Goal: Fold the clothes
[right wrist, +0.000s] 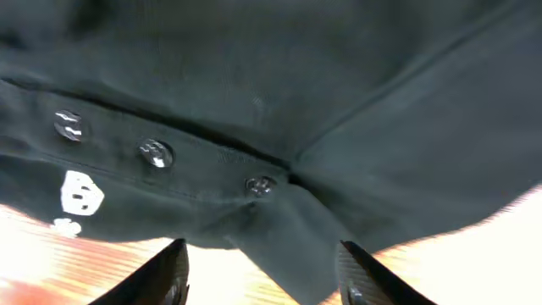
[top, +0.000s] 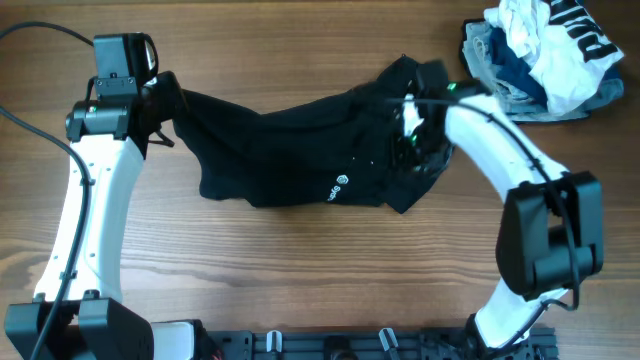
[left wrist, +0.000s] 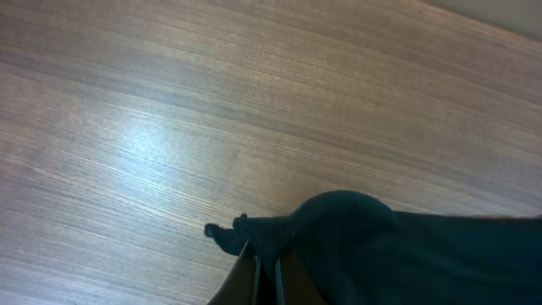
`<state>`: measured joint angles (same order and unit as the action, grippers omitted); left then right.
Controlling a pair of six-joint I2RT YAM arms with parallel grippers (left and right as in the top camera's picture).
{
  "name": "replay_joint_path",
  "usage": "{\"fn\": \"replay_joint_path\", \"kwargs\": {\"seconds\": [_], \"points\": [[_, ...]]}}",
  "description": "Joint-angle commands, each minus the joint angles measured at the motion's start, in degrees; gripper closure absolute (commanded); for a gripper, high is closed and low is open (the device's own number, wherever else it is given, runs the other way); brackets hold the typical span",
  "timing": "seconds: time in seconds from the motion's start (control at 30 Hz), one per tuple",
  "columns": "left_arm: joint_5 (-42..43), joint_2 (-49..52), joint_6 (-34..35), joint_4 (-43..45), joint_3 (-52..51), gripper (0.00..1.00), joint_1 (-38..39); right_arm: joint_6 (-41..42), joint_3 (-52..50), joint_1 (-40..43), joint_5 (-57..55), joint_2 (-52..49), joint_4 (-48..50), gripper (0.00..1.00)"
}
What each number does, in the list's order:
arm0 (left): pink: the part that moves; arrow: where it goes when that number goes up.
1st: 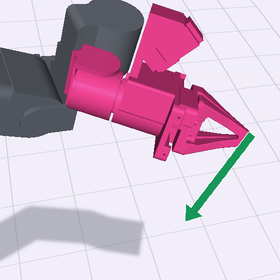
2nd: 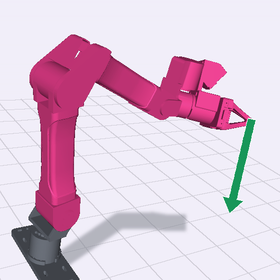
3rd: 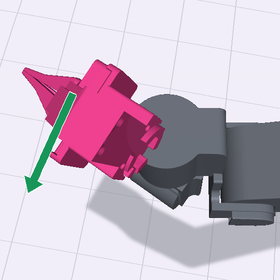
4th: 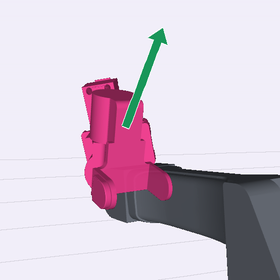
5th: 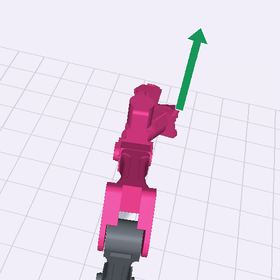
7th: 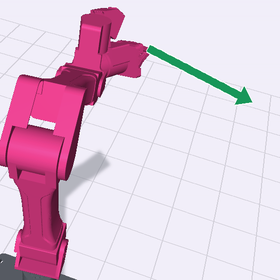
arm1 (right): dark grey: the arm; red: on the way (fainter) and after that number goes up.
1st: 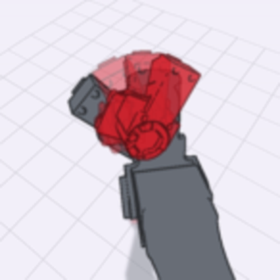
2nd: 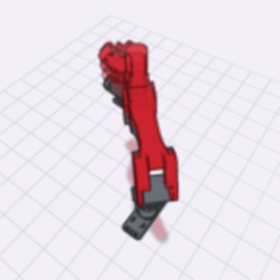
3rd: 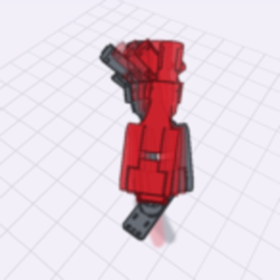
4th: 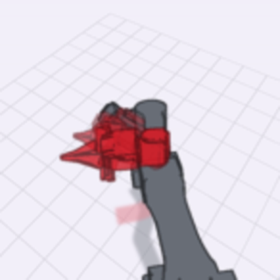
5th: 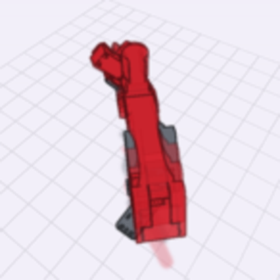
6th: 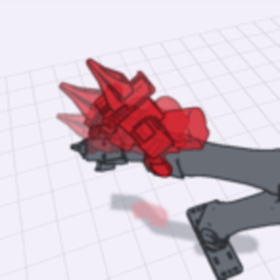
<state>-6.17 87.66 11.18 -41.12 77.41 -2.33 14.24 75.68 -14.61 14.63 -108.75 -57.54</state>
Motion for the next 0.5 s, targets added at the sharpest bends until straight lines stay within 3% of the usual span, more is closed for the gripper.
{"fn": "replay_joint_path", "kwargs": {"seconds": [0.0, 0.47], "points": [[-1.0, 0.4, -0.9, 0.3, 0.4, 0.96, -0.4, 4.2, -5.3, -1.5, 0.9, -0.5, 2.4, 0.47], [-1.0, 0.4, -0.9, 0.2, 0.4, 0.96, -0.4, 8.2, -11.7, -2.3, -5.3, -0.5, 6.6, 0.47]]}}
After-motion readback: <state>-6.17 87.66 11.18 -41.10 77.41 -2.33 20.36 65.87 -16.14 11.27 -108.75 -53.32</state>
